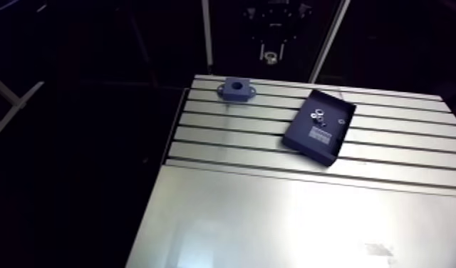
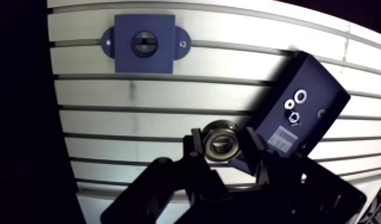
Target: Pick up the bearing and press it into the housing until flush.
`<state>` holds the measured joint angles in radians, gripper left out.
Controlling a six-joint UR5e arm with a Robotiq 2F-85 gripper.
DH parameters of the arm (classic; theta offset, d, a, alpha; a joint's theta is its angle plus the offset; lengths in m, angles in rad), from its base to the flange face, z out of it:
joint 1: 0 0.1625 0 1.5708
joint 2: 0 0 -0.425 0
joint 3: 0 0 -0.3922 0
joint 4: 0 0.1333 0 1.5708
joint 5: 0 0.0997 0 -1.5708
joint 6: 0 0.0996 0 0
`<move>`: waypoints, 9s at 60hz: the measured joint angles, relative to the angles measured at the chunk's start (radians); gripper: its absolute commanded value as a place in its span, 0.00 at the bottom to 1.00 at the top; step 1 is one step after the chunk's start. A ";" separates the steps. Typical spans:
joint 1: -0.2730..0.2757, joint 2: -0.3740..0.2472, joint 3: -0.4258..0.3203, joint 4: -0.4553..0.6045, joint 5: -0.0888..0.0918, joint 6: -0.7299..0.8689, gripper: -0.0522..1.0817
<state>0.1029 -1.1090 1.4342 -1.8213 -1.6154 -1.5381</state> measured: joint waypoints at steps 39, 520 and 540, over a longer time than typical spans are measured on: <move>0.098 0.228 -0.228 0.000 -0.007 -0.007 0.63; 0.104 0.261 -0.140 -0.137 -0.012 -0.018 0.99; 0.103 0.262 -0.131 -0.150 -0.014 -0.020 0.99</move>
<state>0.2056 -0.8472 1.3031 -1.9718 -1.6295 -1.5578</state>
